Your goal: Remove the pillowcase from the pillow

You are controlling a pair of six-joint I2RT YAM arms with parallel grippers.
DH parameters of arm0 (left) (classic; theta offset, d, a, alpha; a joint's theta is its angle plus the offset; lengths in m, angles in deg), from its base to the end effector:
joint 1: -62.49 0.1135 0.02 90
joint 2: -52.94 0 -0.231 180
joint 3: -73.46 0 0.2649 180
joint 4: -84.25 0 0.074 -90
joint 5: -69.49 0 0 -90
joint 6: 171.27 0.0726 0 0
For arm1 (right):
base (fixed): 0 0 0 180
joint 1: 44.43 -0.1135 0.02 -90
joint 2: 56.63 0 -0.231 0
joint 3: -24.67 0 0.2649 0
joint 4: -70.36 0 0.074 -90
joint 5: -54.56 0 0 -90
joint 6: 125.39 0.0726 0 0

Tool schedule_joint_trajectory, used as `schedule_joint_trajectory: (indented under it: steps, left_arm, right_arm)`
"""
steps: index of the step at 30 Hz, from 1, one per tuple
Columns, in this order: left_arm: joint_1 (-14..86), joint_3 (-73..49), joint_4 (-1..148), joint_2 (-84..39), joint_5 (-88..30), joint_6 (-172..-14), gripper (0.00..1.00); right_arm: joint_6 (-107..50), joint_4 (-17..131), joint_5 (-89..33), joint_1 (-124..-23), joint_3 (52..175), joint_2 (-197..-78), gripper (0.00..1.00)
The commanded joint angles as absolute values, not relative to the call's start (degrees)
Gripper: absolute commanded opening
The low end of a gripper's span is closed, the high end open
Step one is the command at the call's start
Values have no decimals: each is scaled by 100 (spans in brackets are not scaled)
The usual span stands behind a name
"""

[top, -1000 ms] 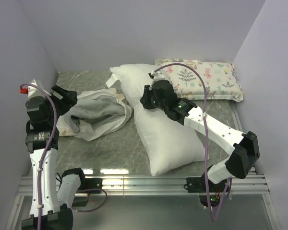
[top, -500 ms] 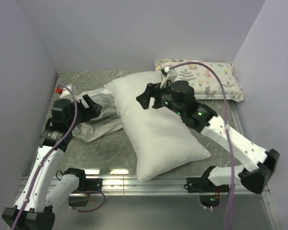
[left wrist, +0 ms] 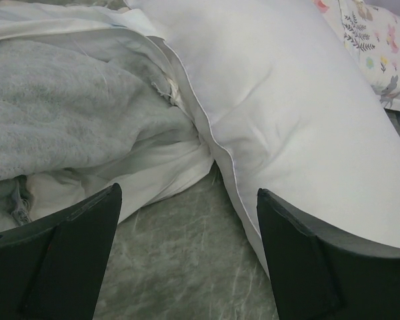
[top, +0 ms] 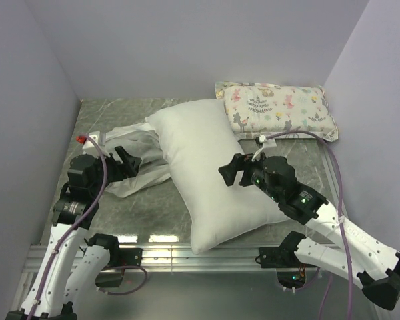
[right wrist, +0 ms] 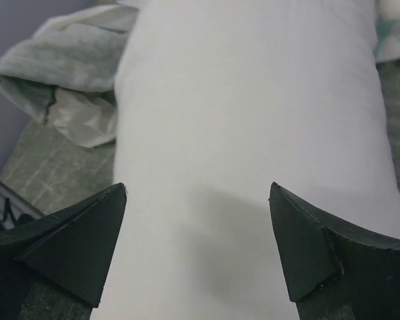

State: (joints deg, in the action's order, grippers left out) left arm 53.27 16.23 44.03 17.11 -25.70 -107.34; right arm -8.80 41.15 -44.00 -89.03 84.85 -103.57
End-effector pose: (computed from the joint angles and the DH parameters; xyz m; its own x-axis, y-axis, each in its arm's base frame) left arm 0.2140 -0.0414 0.2982 -0.3933 -0.3796 -0.8374 0.0793 0.8934 -0.4422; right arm 0.1929 0.1751 0.3028 -0.4404 0.1874 -0.8781 -0.4421 0.8059 0.3937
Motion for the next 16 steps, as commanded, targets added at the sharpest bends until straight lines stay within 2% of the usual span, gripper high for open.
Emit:
schedule_joint_trajectory:
  steps: [1,16]
  left_arm:
    - [5308,1660,4743,1761,-2797,-10536,87]
    - [5317,1712,4761,1893,-2938,-10483,88]
  right_arm:
    - [-692,4153,-4783,-8873,8242,-9892,95]
    - [-814,4171,-4625,-8881,8215,-9970,97]
